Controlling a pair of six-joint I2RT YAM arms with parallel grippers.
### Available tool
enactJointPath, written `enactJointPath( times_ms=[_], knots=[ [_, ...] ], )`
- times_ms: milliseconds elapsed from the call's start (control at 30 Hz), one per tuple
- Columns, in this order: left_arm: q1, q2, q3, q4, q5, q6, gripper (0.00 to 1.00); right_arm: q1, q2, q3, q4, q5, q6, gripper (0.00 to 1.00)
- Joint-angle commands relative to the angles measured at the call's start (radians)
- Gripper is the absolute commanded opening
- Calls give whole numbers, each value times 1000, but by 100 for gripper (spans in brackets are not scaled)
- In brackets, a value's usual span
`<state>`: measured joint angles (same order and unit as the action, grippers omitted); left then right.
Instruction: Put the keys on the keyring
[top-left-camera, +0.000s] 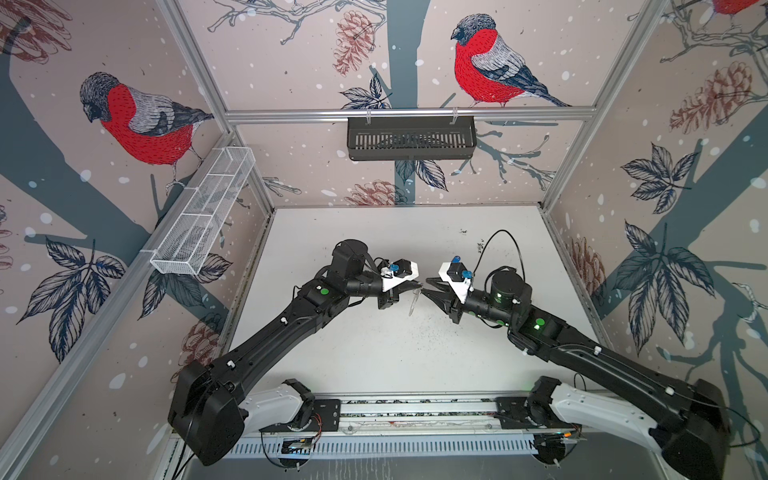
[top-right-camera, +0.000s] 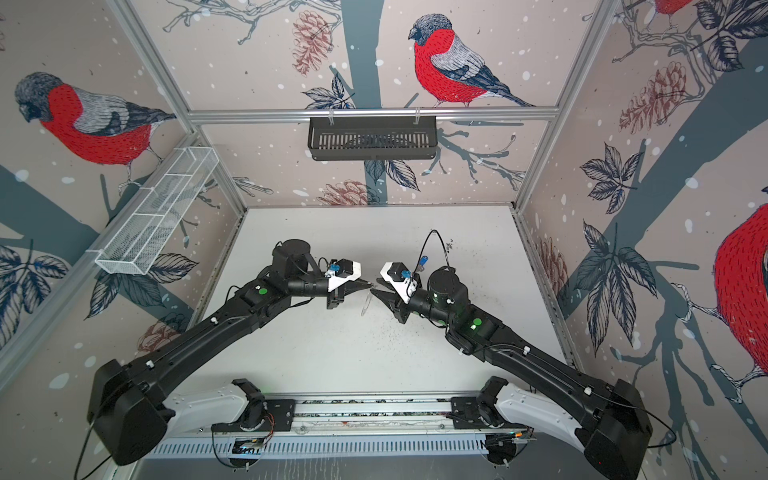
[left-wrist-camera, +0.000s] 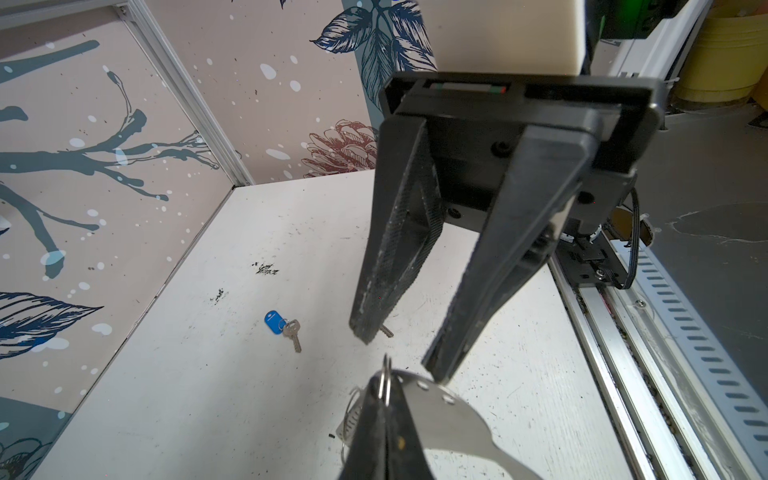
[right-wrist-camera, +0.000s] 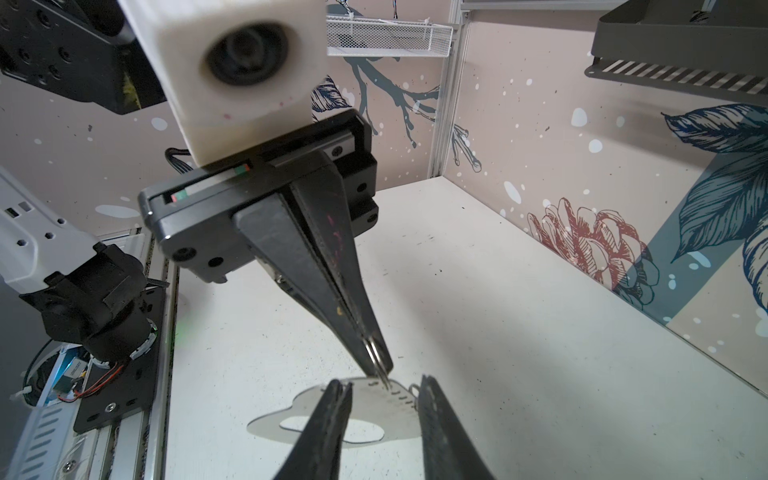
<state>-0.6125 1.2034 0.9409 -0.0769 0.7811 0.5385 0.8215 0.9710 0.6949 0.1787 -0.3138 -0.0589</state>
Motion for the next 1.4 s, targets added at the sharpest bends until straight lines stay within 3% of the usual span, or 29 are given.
enactJointPath(
  times_ms=[0, 733, 1367],
  knots=[
    [0, 2, 6, -3, 41, 4, 0, -2, -7, 9, 15, 7, -7, 31],
    [0, 24, 30, -53, 32, 22, 0, -16, 47, 47, -18, -85, -14, 31],
    [-1, 19, 22, -61, 21, 41, 0, -38, 67, 78, -76, -103, -16, 20]
  ],
)
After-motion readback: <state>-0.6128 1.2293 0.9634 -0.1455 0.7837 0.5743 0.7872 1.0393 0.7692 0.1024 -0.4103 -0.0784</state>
